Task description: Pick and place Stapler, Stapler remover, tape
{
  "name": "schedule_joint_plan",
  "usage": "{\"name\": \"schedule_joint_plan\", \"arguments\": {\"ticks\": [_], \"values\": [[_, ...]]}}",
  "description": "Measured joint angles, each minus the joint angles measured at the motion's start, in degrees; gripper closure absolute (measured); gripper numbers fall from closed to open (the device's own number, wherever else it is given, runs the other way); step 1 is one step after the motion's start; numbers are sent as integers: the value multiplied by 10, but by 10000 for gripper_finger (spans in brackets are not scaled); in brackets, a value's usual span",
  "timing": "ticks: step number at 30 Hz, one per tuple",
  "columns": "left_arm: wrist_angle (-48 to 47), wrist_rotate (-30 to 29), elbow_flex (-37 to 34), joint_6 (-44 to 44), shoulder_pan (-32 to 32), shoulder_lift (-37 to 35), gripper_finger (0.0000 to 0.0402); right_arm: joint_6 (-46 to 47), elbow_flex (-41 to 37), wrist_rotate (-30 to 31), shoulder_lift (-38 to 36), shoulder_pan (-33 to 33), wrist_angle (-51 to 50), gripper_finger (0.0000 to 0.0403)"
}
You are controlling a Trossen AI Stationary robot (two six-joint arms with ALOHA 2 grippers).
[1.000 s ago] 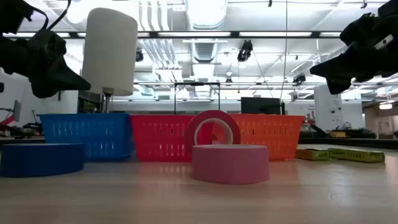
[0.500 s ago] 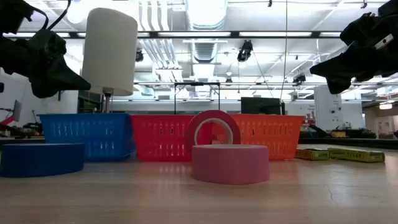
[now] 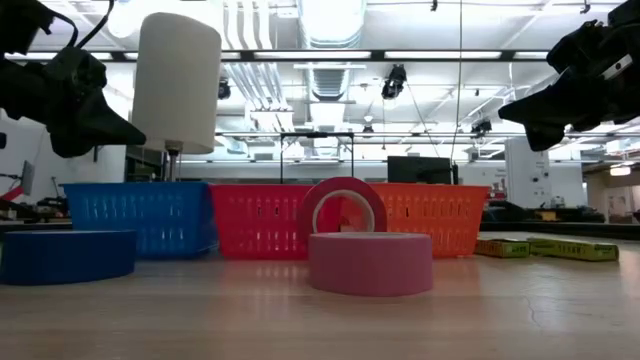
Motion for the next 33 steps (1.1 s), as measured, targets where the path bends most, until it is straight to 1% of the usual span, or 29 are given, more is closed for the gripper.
{"name": "schedule_joint_plan", "arguments": {"ticks": [11,12,15,18,20,22,23,24,26,28,30,33], "values": [[0,0,0,0,0,0,376,-4,0,0,0,0,0,394],[0,0,0,0,0,0,376,-34,0,3,0,0,0,394],[0,0,0,0,0,0,376,-213,0,17,-1,-1,0,394],[0,0,0,0,0,0,376,-361,0,17,-1,-1,0,394],[0,0,0,0,0,0,376,-425,0,17,0,-1,0,394],[0,0,0,0,0,0,376,-458,0,15,-1,-1,9,394],[0,0,0,0,0,0,376,-444,0,14,0,-1,23,394],[0,0,0,0,0,0,376,-394,0,3,0,-1,34,394],[0,0,0,0,0,0,376,-243,0,-22,-1,-1,61,394],[0,0,0,0,0,0,376,-102,0,-28,-1,-1,95,394],[0,0,0,0,0,0,376,-7,0,-13,2,-3,132,394],[0,0,0,0,0,0,376,73,0,28,3,-3,174,394]]}}
